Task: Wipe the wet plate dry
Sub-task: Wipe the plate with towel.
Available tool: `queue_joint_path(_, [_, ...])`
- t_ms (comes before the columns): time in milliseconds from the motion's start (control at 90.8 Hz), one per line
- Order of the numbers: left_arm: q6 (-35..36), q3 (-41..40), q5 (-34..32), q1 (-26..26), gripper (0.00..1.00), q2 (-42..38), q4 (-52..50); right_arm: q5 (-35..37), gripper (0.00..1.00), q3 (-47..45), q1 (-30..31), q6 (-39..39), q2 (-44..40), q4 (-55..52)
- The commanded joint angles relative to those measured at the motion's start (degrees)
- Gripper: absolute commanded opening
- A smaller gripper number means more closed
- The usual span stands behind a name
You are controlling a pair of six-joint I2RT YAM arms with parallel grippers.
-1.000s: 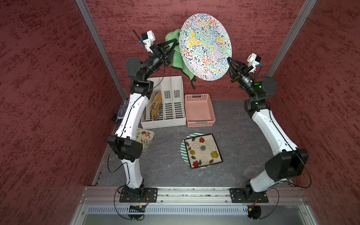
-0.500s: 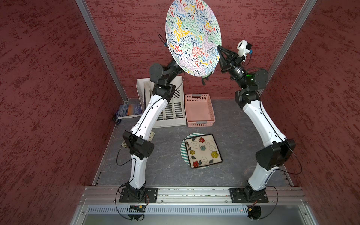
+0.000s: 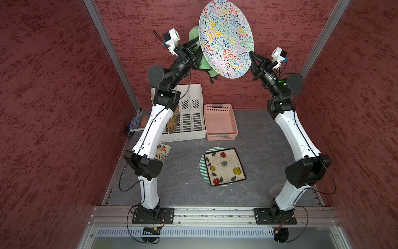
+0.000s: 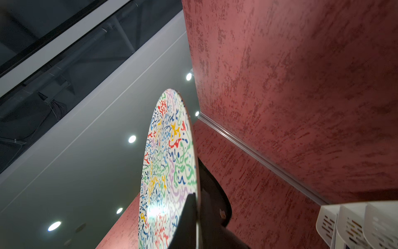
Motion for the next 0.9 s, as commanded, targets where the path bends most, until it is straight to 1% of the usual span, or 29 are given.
queue_joint_path(0, [0.56, 6.40, 1.43, -2.45, 0.00, 1.51, 4.17, -0.52, 0.00, -3.76, 3.65, -2.22, -4.18, 2.66])
queue_joint_path(55, [0.03, 7.08, 1.61, -3.32, 0.00, 2.26, 5.00, 0.75, 0.00, -4.22, 4.73, -2.50, -4.41, 2.71])
queue_joint_path(110, [0.15, 6.80, 2.31, -4.41, 0.00, 2.37, 5.13, 2.03, 0.00, -2.76, 5.02, -2.36, -3.40, 2.80])
queue_joint_path(176, [0.63, 5.35, 3.24, -6.61, 0.00, 2.14, 5.48, 3.92, 0.00, 1.64, 4.74, -1.96, -0.85, 2.52])
queue_joint_path(231, [0.72, 2.42, 3.75, -8.60, 0.00, 1.51, 7.15, 5.14, 0.00, 6.91, 4.32, -1.92, 1.99, 0.74])
queue_joint_path(286, [0.57, -1.94, 3.92, -10.32, 0.00, 0.46, 9.32, 6.39, 0.00, 13.11, 3.67, -1.83, 5.04, -1.33])
queue_joint_path(375, [1.07, -10.95, 3.50, -12.60, 0.00, -3.29, 12.70, 8.08, 0.00, 22.37, 1.94, -1.79, 9.86, -4.92])
queue_joint_path(430, [2.55, -16.98, 3.27, -13.47, 0.00, -6.18, 13.14, 9.14, 0.00, 27.20, 0.81, -1.69, 12.31, -6.78])
queue_joint_path(463, [4.78, -21.01, 2.83, -13.70, 0.00, -8.85, 12.98, 9.55, 0.00, 29.45, -0.10, -1.69, 13.57, -7.93])
queue_joint_path(540, [8.68, -29.43, 1.71, -13.52, 0.00, -14.40, 11.73, 10.01, 0.00, 32.33, -1.72, -2.40, 15.19, -10.52])
queue_joint_path(584, [11.71, -33.18, 1.36, -13.23, 0.00, -17.59, 9.27, 10.20, 0.00, 32.27, -2.36, -3.49, 15.11, -12.48])
queue_joint_path(639, [17.48, -37.07, 0.45, -13.11, 0.00, -21.85, 3.65, 10.25, 0.00, 31.52, -3.06, -5.81, 14.46, -15.26])
queue_joint_path(683, [23.62, -38.85, -1.74, -13.46, 0.00, -25.01, -4.50, 9.85, 0.00, 30.64, -3.30, -8.95, 13.60, -17.56])
queue_joint_path(727, [30.97, -39.51, -6.88, -14.76, 0.00, -28.19, -14.04, 9.11, 0.00, 30.04, -3.27, -11.75, 12.79, -20.37])
queue_joint_path(782, [39.25, -38.86, -13.35, -17.05, 0.00, -30.77, -23.50, 7.63, 0.00, 29.42, -3.02, -16.88, 11.63, -23.22])
queue_joint_path(848, [45.49, -34.80, -20.27, -18.53, 0.00, -31.02, -33.56, 6.57, 0.00, 27.48, -2.26, -22.79, 9.62, -27.23])
queue_joint_path(892, [48.85, -30.77, -24.42, -19.44, 0.00, -29.72, -39.63, 6.33, 0.00, 25.42, -1.38, -26.16, 8.03, -28.47])
